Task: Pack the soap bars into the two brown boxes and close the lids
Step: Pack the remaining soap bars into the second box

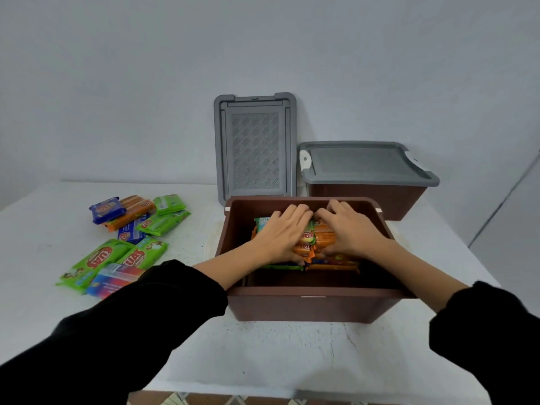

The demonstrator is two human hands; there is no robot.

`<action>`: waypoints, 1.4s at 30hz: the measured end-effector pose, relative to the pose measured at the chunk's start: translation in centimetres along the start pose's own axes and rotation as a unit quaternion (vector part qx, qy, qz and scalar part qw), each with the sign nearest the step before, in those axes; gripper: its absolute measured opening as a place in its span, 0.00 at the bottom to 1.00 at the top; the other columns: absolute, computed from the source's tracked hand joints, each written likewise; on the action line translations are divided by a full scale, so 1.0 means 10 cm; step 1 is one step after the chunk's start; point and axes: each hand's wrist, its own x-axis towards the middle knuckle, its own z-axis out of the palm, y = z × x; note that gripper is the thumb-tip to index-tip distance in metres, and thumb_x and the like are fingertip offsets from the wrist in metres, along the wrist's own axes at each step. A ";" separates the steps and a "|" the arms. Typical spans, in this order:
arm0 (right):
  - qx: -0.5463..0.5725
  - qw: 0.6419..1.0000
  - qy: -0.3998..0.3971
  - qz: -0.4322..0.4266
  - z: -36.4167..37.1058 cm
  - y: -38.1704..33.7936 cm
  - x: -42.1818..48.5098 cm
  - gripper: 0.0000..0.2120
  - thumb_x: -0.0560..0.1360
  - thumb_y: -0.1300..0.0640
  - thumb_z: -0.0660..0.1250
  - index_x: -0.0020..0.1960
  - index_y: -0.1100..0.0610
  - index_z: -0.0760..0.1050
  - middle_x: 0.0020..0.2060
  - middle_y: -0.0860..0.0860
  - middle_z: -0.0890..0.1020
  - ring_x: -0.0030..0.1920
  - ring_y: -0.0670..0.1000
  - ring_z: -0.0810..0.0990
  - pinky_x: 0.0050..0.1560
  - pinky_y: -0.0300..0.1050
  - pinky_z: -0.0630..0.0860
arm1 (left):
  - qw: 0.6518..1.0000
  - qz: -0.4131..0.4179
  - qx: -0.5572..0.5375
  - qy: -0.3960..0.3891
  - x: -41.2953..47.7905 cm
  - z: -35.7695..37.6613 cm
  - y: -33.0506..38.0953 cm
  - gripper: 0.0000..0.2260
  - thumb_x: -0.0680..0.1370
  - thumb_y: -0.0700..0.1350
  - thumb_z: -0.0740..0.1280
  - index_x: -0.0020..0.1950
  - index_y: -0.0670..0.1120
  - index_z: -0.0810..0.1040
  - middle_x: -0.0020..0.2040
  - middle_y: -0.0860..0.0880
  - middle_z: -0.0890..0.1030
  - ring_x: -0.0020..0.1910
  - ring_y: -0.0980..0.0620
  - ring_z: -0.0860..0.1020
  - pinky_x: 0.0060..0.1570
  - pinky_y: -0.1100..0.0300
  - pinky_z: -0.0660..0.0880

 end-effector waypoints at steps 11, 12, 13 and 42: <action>-0.003 0.999 0.044 0.019 0.09 -0.01 -0.06 0.32 0.69 0.44 0.70 0.68 0.50 0.61 0.64 0.54 0.66 0.63 0.53 0.66 0.54 0.45 0.73 | 1.000 -0.014 -0.004 0.010 -0.01 -0.03 -0.10 0.36 0.67 0.59 0.72 0.68 0.44 0.63 0.67 0.44 0.64 0.63 0.48 0.65 0.50 0.57 0.74; 0.001 0.999 0.038 0.020 0.08 0.00 -0.06 0.32 0.69 0.44 0.70 0.68 0.49 0.61 0.63 0.54 0.66 0.63 0.53 0.66 0.54 0.45 0.72 | 1.000 -0.014 -0.007 0.009 0.00 -0.03 -0.10 0.36 0.67 0.59 0.72 0.67 0.44 0.63 0.67 0.44 0.64 0.63 0.48 0.65 0.49 0.57 0.74; 0.007 0.999 0.030 0.021 0.06 0.01 -0.05 0.33 0.68 0.43 0.71 0.68 0.49 0.61 0.63 0.54 0.66 0.63 0.53 0.66 0.55 0.45 0.72 | 1.000 -0.019 -0.015 0.007 -0.01 -0.03 -0.11 0.37 0.66 0.60 0.72 0.67 0.44 0.64 0.67 0.43 0.64 0.63 0.47 0.66 0.49 0.56 0.74; 0.025 0.929 -0.159 -0.334 0.18 -3.08 1.21 0.34 0.70 0.36 0.65 0.71 0.52 0.63 0.62 0.58 0.74 0.61 0.58 0.73 0.51 0.47 0.71 | 0.808 -0.537 -0.238 -0.050 -2.87 0.37 -2.10 0.22 0.77 0.54 0.64 0.70 0.53 0.69 0.69 0.43 0.70 0.66 0.45 0.68 0.64 0.52 0.66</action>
